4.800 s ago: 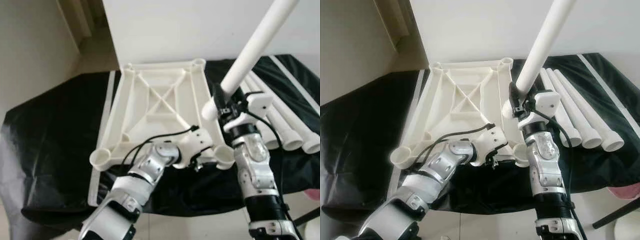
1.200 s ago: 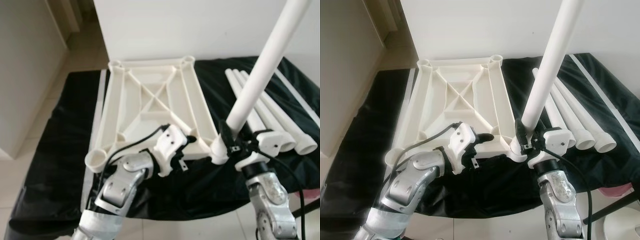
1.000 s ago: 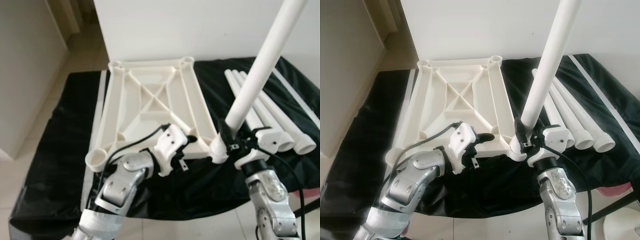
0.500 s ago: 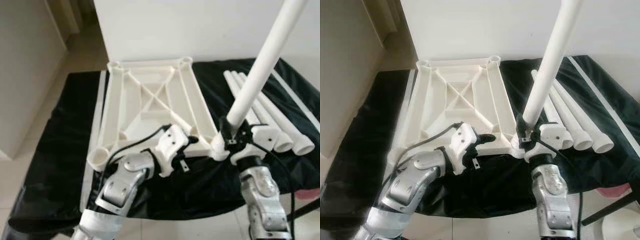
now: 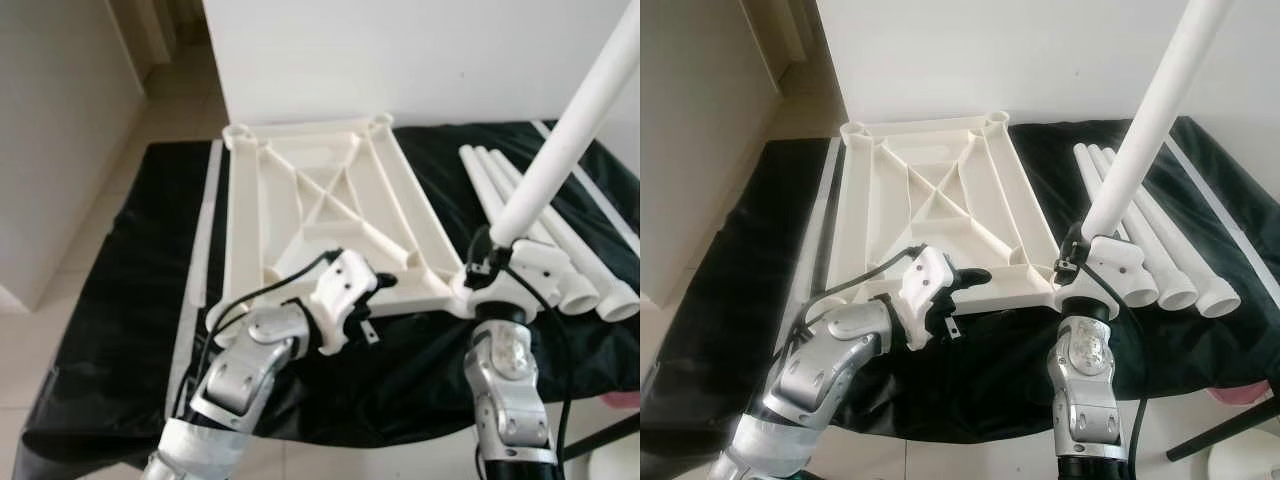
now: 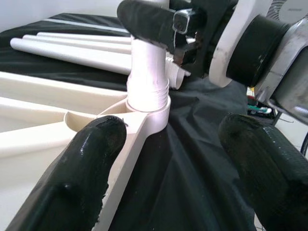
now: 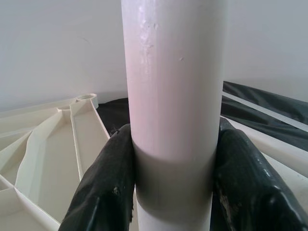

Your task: Building children table

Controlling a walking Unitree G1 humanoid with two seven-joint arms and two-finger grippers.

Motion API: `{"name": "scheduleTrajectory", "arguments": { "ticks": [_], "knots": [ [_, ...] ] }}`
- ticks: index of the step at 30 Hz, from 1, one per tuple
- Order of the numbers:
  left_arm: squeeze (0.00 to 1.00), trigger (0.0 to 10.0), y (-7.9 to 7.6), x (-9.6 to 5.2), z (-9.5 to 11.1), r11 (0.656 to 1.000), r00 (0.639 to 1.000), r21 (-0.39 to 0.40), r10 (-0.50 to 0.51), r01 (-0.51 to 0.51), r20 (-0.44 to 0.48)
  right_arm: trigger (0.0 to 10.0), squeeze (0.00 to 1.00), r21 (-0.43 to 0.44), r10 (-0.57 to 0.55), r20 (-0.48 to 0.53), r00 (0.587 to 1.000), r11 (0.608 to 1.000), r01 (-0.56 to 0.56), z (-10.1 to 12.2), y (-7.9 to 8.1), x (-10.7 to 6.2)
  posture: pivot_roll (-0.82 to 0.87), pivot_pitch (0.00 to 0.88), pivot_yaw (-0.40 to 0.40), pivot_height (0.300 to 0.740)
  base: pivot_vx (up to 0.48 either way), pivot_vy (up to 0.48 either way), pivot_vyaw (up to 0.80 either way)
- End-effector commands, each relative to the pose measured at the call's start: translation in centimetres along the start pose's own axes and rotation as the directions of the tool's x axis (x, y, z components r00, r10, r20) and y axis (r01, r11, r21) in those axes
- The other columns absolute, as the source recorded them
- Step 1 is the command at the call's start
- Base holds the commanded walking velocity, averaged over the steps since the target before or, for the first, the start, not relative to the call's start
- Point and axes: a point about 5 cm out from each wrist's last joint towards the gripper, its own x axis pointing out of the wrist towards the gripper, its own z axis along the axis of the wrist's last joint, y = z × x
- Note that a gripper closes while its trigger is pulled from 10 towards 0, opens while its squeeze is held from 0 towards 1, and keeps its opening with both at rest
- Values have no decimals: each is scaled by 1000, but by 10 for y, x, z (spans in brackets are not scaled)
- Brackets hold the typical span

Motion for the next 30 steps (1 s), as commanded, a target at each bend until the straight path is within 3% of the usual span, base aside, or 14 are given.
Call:
{"name": "scheduleTrajectory", "arguments": {
  "ticks": [1, 5, 6, 9, 12, 13, 24, 26, 27, 28, 29, 30],
  "knots": [
    [0, 10000, -2, 1, 0, 1000, 1000, 1, -5, 5, -6, 10000, 0, -26, -97, -173, 980, 995, 94, -34, -16, -9, -87, 25, 49, 740, 0, 0, 0],
    [0, 10000, -2, 2, 0, 1000, 1000, 0, -8, 8, -3, 10000, 0, -4, -60, -143, 988, 998, 60, -30, -13, -8, -88, 21, 49, 740, 0, 0, 0],
    [0, 10000, -2, 3, 1, 1000, 1000, 0, -10, 10, -1, 10000, 1000, 10, -40, -118, 992, 999, 42, -26, -12, -7, -88, 21, 49, 740, 0, 0, 0],
    [0, 10000, -3, 3, 1, 1000, 1000, 2, -12, 12, 0, 10000, 1000, 28, -6, -75, 997, 1000, 8, -20, -11, -5, -91, 15, 52, 740, 0, 0, 0],
    [0, 10000, -4, 4, 0, 1000, 1000, 0, -19, 19, -2, 10000, 1000, 76, 109, -11, 994, 991, -108, -9, -11, 4, -96, 11, 53, 740, 0, 0, 0],
    [0, 10000, -4, 4, 0, 1000, 1000, 0, -24, 24, -1, 10000, 0, 74, 160, -3, 987, 985, -159, -7, -13, 7, -99, 11, 53, 740, 0, 0, 0],
    [0, 10000, -6, 8, 3, 999, 999, 4, -33, 32, 7, 10000, 0, 19, 421, -43, 906, 907, -420, -9, -24, 24, -103, 6, 52, 740, 0, 0, 0],
    [0, 10000, -7, 10, 3, 999, 999, 3, -33, 33, 9, 10000, 0, -22, 550, -89, 831, 833, -553, -12, -25, 29, -105, 7, 52, 740, 0, 0, 0],
    [0, 10000, -7, 10, 3, 999, 999, 3, -33, 33, 9, 10000, 0, -22, 550, -89, 831, 833, -553, -12, -25, 29, -105, 7, 52, 740, 0, 0, 0],
    [0, 10000, -8, 11, 3, 1000, 999, 3, -31, 31, 10, 10000, 0, -41, 602, -112, 790, 792, -609, -13, -27, 31, -102, 7, 49, 740, 0, 0, 0],
    [0, 10000, -8, 11, 3, 1000, 999, 3, -31, 31, 10, 10000, 0, -41, 602, -112, 790, 792, -609, -13, -27, 31, -102, 7, 49, 740, 0, 0, 0],
    [0, 10000, -8, 13, 3, 1000, 1000, 10, -23, 23, 17, 10000, 0, -55, 634, -134, 761, 762, -645, -14, -30, 33, -103, 7, 49, 740, 0, 0, 0]
  ]
}}
